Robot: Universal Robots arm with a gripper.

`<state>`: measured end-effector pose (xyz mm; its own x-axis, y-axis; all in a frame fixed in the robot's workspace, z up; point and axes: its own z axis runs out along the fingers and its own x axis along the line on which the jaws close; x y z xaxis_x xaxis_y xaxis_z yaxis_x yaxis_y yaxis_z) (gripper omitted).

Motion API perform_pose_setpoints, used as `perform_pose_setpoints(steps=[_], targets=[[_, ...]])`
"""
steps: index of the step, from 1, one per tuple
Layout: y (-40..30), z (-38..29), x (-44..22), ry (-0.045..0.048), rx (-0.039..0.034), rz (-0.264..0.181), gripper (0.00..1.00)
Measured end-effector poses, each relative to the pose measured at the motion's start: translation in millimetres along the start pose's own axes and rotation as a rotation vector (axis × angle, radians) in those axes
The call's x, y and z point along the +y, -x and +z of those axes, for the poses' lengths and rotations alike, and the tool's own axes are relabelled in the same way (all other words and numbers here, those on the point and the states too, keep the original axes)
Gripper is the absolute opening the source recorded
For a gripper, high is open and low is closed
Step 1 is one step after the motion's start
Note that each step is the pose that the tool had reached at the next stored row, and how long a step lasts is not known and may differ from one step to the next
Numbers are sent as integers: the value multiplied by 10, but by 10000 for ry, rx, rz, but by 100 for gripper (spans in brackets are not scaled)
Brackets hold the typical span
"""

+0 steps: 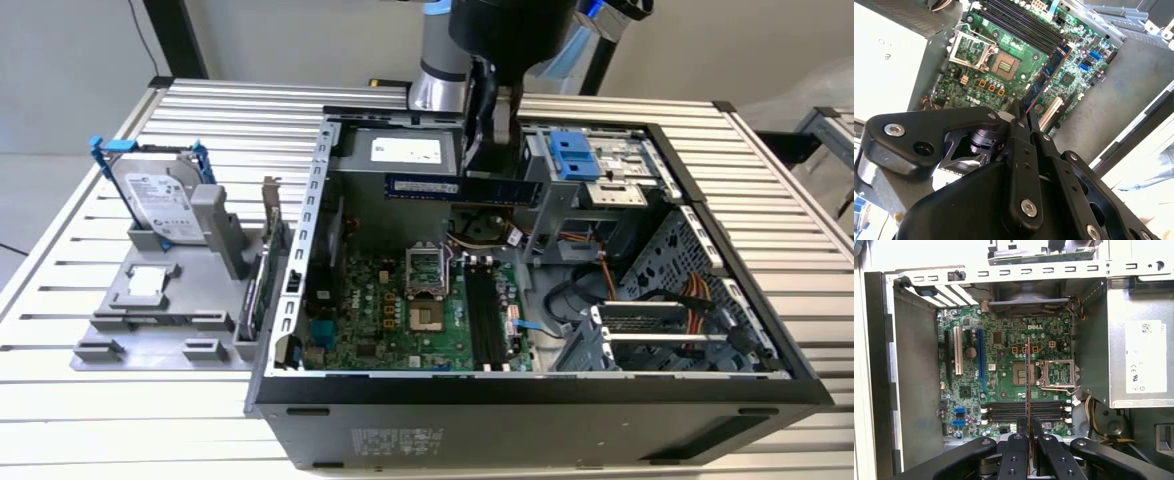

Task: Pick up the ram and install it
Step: 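Insert the ram into the slot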

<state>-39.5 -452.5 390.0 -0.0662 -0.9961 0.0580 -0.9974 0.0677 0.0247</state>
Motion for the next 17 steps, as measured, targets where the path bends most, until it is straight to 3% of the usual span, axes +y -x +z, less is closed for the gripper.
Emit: perform_pose_setpoints(steps=[9,17], targets=[[2,0,0,0,0,0,0],[55,-4,-14,0,1,0,0]])
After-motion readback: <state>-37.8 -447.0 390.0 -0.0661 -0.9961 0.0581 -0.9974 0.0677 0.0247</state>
